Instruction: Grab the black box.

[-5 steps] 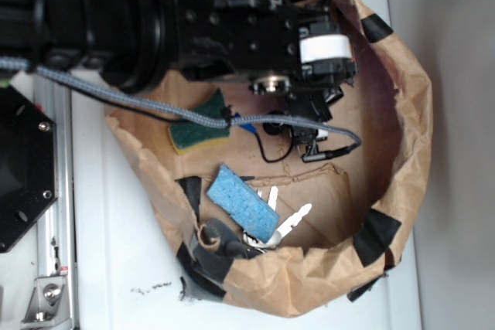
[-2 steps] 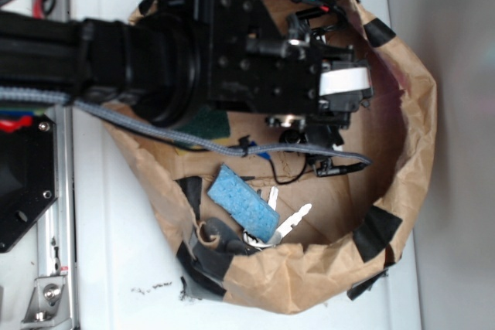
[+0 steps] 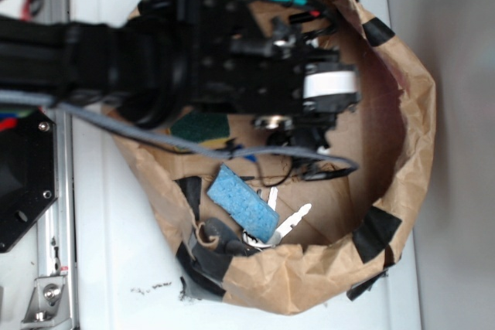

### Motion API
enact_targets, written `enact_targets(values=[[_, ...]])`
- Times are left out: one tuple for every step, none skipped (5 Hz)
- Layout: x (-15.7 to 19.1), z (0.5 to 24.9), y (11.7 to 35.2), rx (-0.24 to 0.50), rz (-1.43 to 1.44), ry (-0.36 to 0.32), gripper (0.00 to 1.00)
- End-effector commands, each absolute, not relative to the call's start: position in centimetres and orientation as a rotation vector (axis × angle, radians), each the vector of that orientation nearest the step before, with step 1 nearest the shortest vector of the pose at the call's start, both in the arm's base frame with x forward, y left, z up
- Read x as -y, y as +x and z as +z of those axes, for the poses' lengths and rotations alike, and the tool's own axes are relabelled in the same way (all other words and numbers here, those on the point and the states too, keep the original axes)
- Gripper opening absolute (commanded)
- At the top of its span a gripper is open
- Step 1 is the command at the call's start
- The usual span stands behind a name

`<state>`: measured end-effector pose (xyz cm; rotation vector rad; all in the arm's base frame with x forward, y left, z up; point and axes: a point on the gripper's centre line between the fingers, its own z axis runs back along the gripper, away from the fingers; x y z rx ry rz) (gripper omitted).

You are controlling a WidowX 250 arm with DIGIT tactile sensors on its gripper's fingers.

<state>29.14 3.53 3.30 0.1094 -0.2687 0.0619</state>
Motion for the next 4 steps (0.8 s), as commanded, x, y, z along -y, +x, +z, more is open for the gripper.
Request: enact_targets(values=[[-2.1,4.8,25.9,0.285,-0.026,0.088,1.0],[-2.2,4.9,25.3,0.278,0.005,0.062,0.0],[-2.4,5.2,24.9,0.29,0.005,0.06,0.0],[-2.5,5.7,24.7,0.3,0.015,0.051,0.0]])
